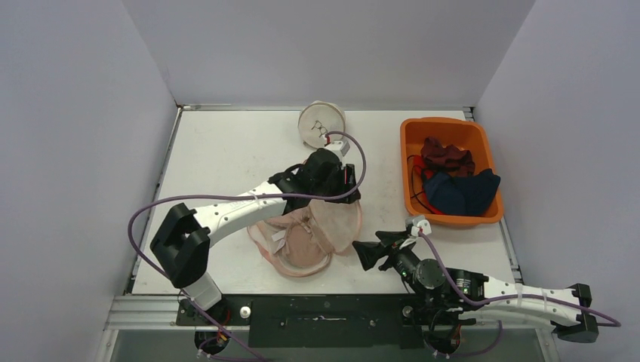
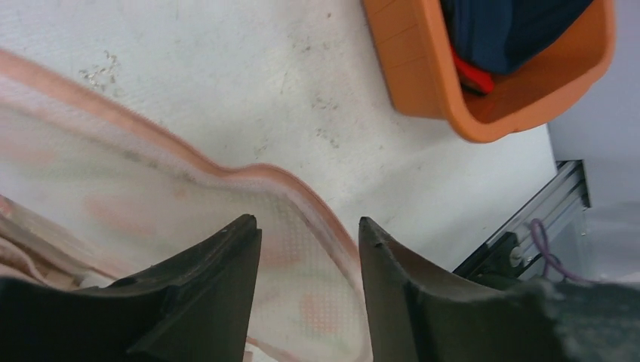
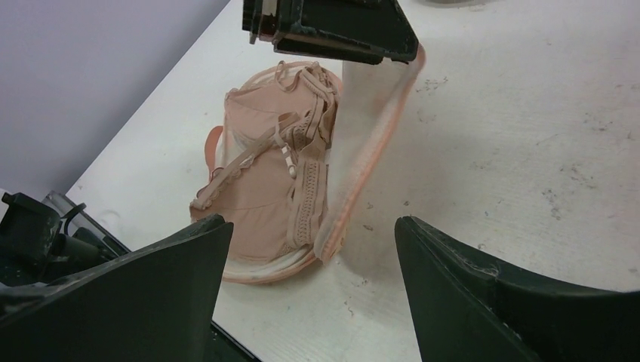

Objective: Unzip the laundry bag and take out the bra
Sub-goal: Open the laundry bag at the center of the board, then pick up the bra from the laundry bag.

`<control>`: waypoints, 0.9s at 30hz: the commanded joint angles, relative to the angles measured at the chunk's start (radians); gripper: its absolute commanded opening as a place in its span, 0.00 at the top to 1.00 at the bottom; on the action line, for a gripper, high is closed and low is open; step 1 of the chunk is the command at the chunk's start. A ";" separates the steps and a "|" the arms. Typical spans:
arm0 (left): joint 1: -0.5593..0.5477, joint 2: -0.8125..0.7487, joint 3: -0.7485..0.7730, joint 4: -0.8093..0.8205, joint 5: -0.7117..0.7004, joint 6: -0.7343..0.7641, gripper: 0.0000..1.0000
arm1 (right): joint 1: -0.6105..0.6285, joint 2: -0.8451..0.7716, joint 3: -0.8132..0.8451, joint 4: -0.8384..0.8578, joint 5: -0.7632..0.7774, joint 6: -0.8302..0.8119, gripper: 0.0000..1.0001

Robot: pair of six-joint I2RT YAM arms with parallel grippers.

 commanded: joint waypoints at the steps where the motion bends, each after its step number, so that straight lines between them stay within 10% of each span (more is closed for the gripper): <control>1: -0.005 -0.037 0.105 -0.002 0.010 0.002 0.45 | 0.005 -0.028 0.052 -0.078 0.055 0.001 0.18; 7: 0.012 -0.273 0.023 -0.084 -0.119 0.000 0.29 | 0.005 -0.006 0.068 -0.088 0.057 0.000 0.19; 13: 0.024 -0.722 -0.452 -0.101 -0.313 -0.157 0.30 | -0.011 0.252 0.196 -0.065 0.068 -0.042 0.21; 27: 0.032 -1.257 -1.012 -0.158 -0.414 -0.579 0.38 | -0.471 0.878 0.242 0.407 -0.382 -0.101 0.44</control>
